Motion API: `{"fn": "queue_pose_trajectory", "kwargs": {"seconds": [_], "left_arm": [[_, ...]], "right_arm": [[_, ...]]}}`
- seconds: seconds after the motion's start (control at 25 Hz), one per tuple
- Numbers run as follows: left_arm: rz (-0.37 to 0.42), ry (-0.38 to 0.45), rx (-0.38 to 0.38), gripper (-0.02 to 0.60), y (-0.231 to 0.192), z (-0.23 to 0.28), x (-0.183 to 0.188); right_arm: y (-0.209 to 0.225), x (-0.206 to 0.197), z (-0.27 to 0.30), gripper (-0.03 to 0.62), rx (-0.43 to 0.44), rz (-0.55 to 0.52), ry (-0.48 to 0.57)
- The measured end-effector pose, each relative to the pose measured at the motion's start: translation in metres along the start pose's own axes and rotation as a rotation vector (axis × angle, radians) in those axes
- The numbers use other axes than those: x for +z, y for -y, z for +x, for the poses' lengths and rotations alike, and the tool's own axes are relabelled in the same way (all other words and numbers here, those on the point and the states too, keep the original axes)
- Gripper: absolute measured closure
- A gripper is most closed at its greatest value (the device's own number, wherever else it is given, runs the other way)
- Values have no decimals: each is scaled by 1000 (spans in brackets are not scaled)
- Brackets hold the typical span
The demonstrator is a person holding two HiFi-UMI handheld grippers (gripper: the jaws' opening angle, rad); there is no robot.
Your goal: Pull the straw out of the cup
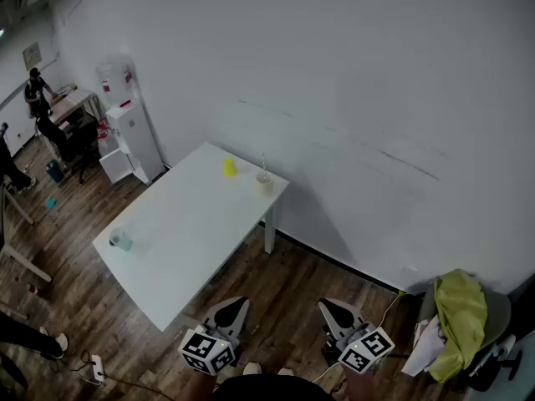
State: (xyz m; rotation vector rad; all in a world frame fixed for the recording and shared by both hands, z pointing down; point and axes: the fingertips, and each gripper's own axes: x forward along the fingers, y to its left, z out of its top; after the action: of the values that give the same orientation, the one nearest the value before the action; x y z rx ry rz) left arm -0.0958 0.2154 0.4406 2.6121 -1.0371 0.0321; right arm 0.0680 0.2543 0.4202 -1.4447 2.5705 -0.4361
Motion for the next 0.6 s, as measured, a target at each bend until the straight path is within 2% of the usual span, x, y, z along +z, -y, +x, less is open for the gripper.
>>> {"fn": "queue_pose_trajectory", "kwargs": {"seconds": [0.16, 0.6], "left_arm": [[-8, -18, -3, 568, -5, -12, -2], [6, 12, -1, 568, -28, -35, 6]], "right_arm": [[-14, -2, 3, 572, -8, 1, 11], [-34, -11, 16, 572, -13, 19, 15]]}}
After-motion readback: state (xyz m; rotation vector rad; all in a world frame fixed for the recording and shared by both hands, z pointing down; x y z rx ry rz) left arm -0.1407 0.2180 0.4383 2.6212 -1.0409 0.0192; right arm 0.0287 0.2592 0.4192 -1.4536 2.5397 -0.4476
